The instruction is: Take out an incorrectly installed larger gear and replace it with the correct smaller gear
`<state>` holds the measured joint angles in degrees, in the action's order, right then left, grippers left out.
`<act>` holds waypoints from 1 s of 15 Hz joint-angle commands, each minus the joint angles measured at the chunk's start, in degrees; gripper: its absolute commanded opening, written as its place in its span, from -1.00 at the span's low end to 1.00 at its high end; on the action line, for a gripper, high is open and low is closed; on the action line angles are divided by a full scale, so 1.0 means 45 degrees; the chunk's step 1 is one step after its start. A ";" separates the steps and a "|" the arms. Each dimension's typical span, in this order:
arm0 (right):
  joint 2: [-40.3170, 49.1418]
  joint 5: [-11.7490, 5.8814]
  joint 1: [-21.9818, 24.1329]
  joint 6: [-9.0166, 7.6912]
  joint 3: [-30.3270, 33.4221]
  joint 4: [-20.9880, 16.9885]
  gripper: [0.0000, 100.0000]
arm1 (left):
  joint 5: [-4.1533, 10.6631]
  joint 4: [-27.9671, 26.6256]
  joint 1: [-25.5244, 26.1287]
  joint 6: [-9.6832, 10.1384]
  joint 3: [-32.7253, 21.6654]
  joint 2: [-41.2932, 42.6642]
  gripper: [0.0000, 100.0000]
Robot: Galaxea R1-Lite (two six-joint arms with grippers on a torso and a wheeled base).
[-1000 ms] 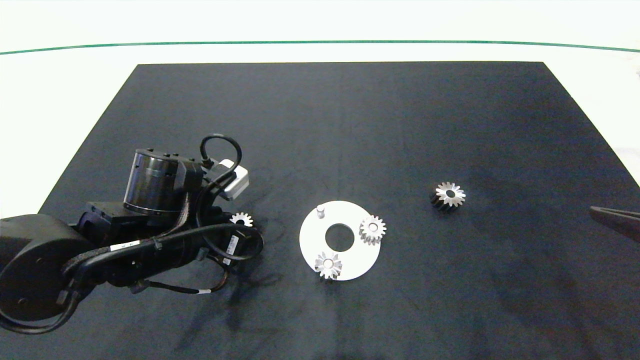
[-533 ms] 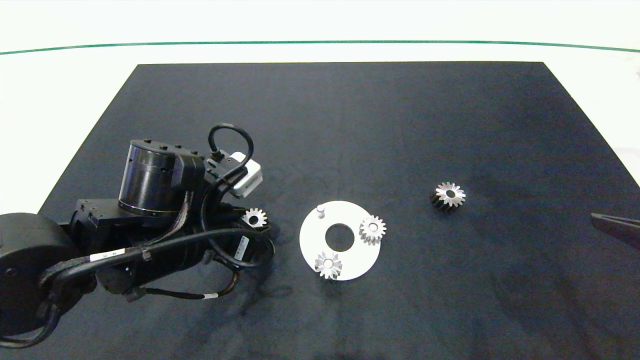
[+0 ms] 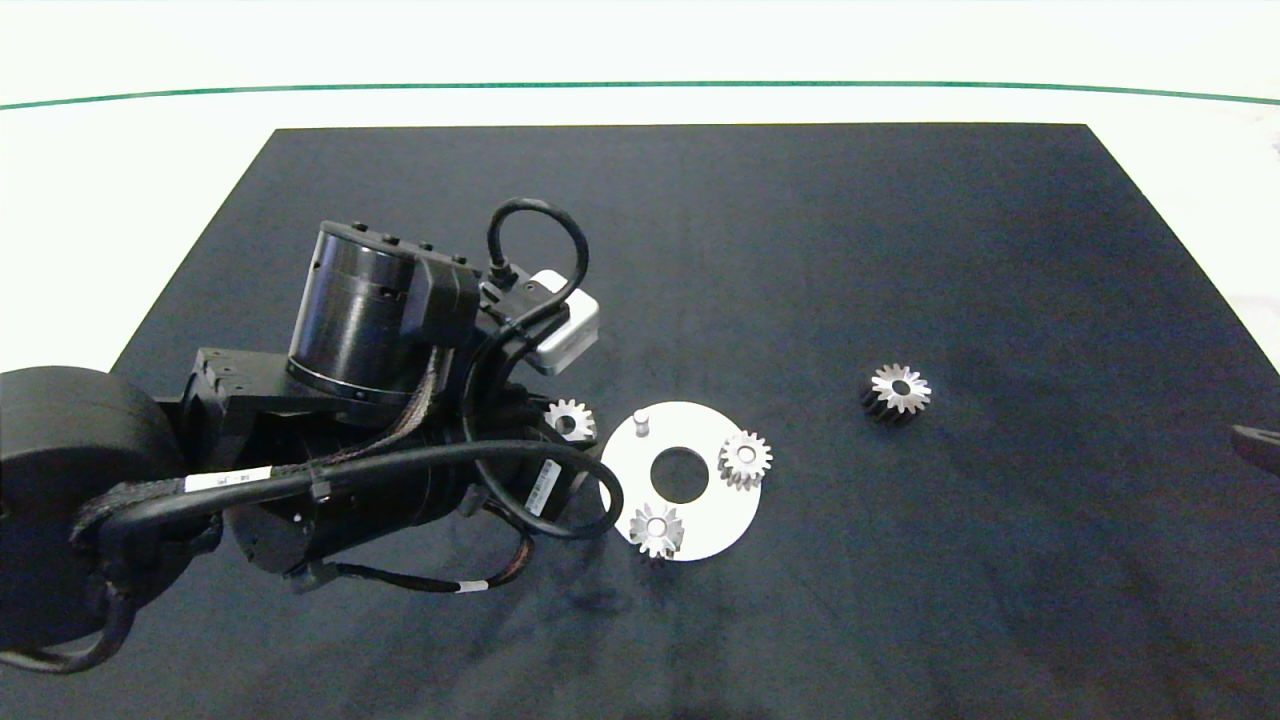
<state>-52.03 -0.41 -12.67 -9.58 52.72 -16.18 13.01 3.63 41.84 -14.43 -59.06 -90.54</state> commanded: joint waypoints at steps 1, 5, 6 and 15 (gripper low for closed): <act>0.0546 -0.0006 0.0022 -0.0019 -0.0115 -0.0136 1.00 | 0.0215 -0.0553 0.0625 -0.0015 -0.1289 -0.0818 -0.56; 0.0898 -0.0025 0.0022 -0.0019 -0.0115 -0.0487 1.00 | 0.0313 -0.0827 0.1250 -0.0015 -0.2285 -0.1677 -0.56; 0.0918 -0.0025 0.0022 -0.0019 -0.0115 -0.0487 1.00 | 0.0488 -0.0827 0.1347 0.0004 -0.2500 -0.1853 -0.56; 0.1093 -0.0045 0.0061 -0.0019 -0.0349 -0.0507 1.00 | 0.0664 -0.0807 0.1406 -0.0015 -0.3476 -0.2947 -0.56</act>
<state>-47.29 -0.62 -12.37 -9.59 51.30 -18.36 15.90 0.00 48.40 -14.46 -74.53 -103.03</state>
